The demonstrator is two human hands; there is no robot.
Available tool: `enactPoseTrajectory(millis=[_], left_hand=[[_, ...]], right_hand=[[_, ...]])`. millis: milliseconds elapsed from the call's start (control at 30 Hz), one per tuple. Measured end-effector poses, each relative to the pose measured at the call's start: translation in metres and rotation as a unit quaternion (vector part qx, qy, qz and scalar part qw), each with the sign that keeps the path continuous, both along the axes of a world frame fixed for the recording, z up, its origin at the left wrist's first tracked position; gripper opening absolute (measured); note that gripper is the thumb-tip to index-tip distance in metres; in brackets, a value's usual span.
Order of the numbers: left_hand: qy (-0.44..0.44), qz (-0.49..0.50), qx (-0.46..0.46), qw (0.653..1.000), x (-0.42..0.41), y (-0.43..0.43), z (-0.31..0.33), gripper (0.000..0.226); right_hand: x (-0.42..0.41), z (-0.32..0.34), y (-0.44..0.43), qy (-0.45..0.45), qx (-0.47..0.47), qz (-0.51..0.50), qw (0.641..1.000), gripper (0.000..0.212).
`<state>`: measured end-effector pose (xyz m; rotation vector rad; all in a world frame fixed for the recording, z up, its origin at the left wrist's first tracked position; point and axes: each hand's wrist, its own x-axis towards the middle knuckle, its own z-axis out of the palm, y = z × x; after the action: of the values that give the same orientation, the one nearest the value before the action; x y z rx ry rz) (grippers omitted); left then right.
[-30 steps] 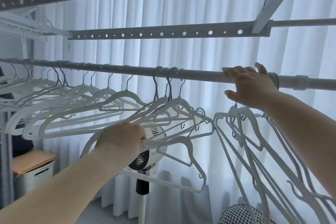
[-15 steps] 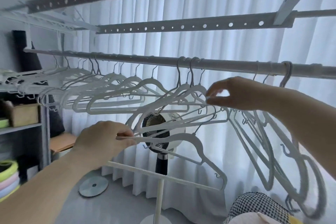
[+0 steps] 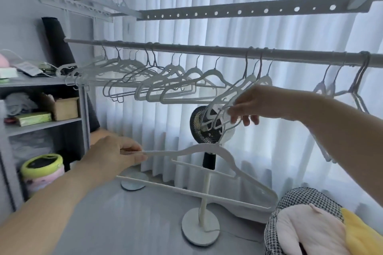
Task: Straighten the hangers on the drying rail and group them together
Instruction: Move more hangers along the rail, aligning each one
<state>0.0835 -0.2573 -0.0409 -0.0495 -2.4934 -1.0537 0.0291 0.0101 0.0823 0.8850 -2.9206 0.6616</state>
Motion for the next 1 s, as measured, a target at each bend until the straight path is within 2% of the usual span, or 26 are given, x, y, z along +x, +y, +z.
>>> enactPoseTrajectory(millis=[100, 233, 300, 400, 467, 567, 633, 767, 867, 900, 1000], left_hand=[[0.01, 0.054, -0.011, 0.998, 0.014, -0.019, -0.012, 0.009], [0.054, 0.095, -0.014, 0.994, 0.032, -0.024, -0.029, 0.026], [0.045, 0.075, 0.008, 0.996, 0.041, -0.016, -0.034, 0.026], [-0.038, -0.006, 0.07, 0.997, 0.053, -0.001, -0.041, 0.027], [-0.101, -0.055, 0.071, 0.991, 0.06, 0.008, -0.043, 0.043], [-0.179, -0.109, 0.071, 0.975, 0.068, 0.02, -0.045, 0.083], [-0.205, -0.125, 0.057, 0.969, 0.07, 0.027, -0.045, 0.093], [-0.221, -0.105, 0.025, 0.969, 0.069, 0.035, -0.045, 0.077], [-0.198, -0.092, -0.047, 0.975, 0.069, 0.041, -0.048, 0.025], [-0.185, -0.084, -0.061, 0.977, 0.067, 0.042, -0.048, 0.018], [-0.178, -0.096, -0.06, 0.977, 0.059, 0.042, -0.05, 0.02]], right_hand=[[0.017, -0.011, -0.027, -0.056, -0.076, 0.012, 0.995, 0.032], [0.035, -0.03, -0.054, -0.117, -0.178, -0.005, 0.977, 0.029], [0.042, -0.039, -0.065, -0.139, -0.21, -0.021, 0.968, 0.026], [0.05, -0.048, -0.08, -0.16, -0.262, -0.037, 0.951, 0.017], [0.056, -0.05, -0.09, -0.169, -0.307, -0.045, 0.935, 0.004], [0.06, -0.054, -0.103, -0.181, -0.383, -0.056, 0.904, 0.015], [0.064, -0.055, -0.11, -0.185, -0.407, -0.06, 0.893, 0.014], [0.065, -0.056, -0.119, -0.173, -0.429, -0.065, 0.884, 0.025], [0.063, -0.053, -0.118, -0.165, -0.438, -0.065, 0.881, 0.025], [0.062, -0.052, -0.117, -0.165, -0.436, -0.066, 0.882, 0.025], [0.059, -0.049, -0.107, -0.169, -0.424, -0.069, 0.887, 0.021]])
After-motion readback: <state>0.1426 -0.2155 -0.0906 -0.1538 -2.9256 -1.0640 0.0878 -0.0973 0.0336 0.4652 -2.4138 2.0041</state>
